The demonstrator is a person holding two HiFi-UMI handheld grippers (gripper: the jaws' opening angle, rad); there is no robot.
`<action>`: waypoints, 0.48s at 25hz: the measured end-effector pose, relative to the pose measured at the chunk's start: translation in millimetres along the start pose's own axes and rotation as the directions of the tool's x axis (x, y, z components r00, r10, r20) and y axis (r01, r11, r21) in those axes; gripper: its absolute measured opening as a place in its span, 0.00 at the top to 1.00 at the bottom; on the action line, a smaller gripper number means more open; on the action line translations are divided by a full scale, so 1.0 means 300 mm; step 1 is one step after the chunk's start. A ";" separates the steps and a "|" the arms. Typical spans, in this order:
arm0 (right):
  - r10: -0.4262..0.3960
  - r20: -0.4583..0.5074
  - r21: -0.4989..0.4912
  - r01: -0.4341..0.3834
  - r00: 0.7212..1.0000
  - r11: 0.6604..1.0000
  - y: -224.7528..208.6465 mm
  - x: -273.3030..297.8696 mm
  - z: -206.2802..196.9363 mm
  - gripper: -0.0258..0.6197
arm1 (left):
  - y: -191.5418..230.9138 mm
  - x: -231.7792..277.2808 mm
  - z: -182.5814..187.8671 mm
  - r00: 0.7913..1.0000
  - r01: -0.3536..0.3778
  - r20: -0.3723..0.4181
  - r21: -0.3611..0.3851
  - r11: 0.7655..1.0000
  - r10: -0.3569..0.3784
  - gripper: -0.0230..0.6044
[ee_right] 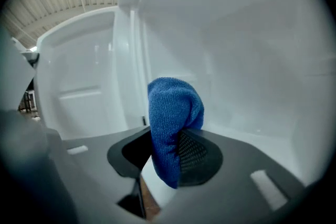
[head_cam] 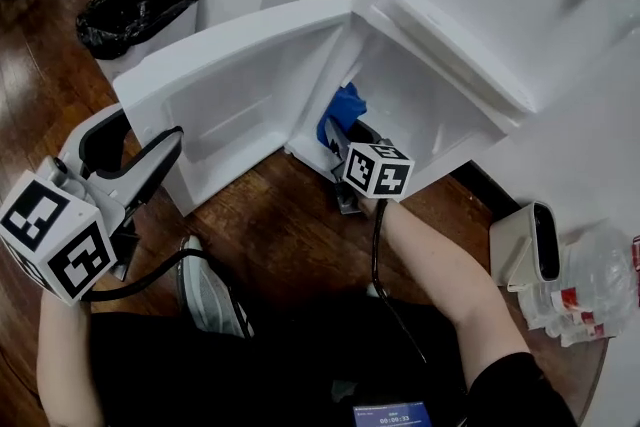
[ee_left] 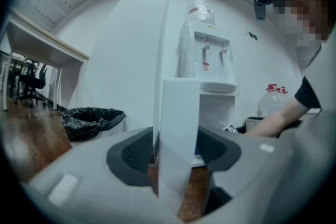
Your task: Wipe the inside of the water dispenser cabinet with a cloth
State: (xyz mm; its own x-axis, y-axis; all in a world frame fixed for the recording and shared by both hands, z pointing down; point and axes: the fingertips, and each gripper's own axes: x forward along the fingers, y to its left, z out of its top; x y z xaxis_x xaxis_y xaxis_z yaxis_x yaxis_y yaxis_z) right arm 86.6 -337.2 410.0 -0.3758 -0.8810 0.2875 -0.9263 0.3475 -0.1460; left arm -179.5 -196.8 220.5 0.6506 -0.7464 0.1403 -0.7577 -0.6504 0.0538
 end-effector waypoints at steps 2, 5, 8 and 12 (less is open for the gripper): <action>0.121 -0.018 -0.015 -0.121 0.993 0.993 0.115 -0.051 -0.027 0.77 | 0.017 -0.011 0.010 0.999 -0.037 0.009 -0.013 0.999 0.037 0.56; 0.239 -0.047 -0.054 -0.242 0.970 0.969 0.231 -0.125 -0.042 0.77 | 0.013 -0.016 0.008 0.999 -0.045 0.009 -0.025 0.999 0.045 0.56; 0.161 -0.041 -0.036 -0.162 0.986 0.986 0.156 -0.162 -0.024 0.77 | -0.002 -0.022 0.020 0.999 -0.028 0.021 -0.021 0.999 0.029 0.56; -0.104 0.028 -0.020 0.105 0.994 0.994 -0.116 -0.159 0.075 0.77 | -0.011 -0.031 0.068 0.998 -0.014 0.062 -0.006 1.000 0.015 0.56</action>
State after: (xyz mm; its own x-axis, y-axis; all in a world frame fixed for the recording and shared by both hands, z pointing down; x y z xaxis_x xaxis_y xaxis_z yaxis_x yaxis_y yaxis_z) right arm 137.4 -314.5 380.1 -0.2761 -0.9210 0.2747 -0.9610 0.2595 -0.0960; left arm -181.8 -190.5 198.8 0.6414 -0.7631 0.0793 -0.7671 -0.6389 0.0579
